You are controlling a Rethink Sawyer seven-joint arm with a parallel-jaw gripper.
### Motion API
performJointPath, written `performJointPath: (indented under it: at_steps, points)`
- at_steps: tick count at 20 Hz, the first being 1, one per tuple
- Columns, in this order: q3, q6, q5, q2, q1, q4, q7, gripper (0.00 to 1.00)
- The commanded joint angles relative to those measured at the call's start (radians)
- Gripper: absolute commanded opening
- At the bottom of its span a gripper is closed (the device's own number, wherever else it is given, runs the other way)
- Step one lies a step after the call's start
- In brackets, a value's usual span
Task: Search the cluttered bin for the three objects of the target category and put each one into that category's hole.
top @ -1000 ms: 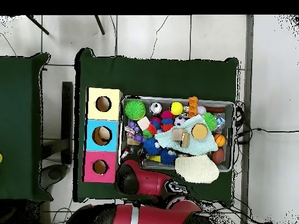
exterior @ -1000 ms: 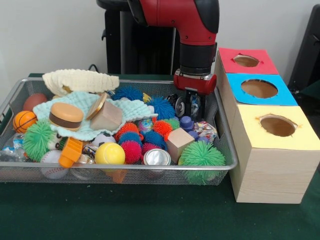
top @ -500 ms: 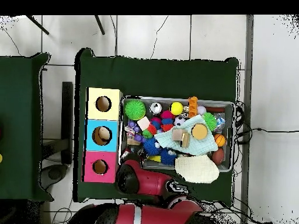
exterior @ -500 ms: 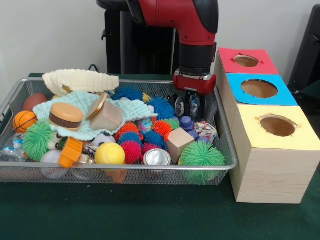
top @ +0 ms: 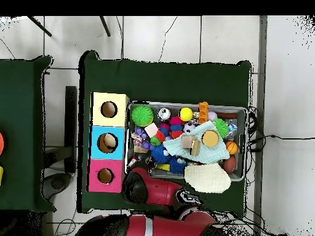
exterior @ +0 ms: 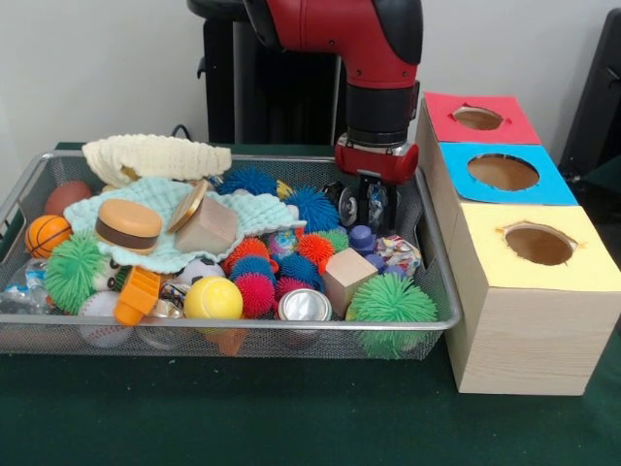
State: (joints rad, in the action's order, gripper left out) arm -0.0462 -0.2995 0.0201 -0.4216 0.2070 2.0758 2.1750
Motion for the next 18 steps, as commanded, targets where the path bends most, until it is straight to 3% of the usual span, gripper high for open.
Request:
performJointPath:
  at_steps: [1,6,18]
  points:
    - [-0.049,0.263,0.011,0.077,0.038,0.016,0.05,0.0]
    - [-0.048,0.331,0.007,0.035,0.047,0.031,0.035,0.0]
    - [-0.029,0.377,0.006,-0.072,0.028,0.102,0.068,0.0]
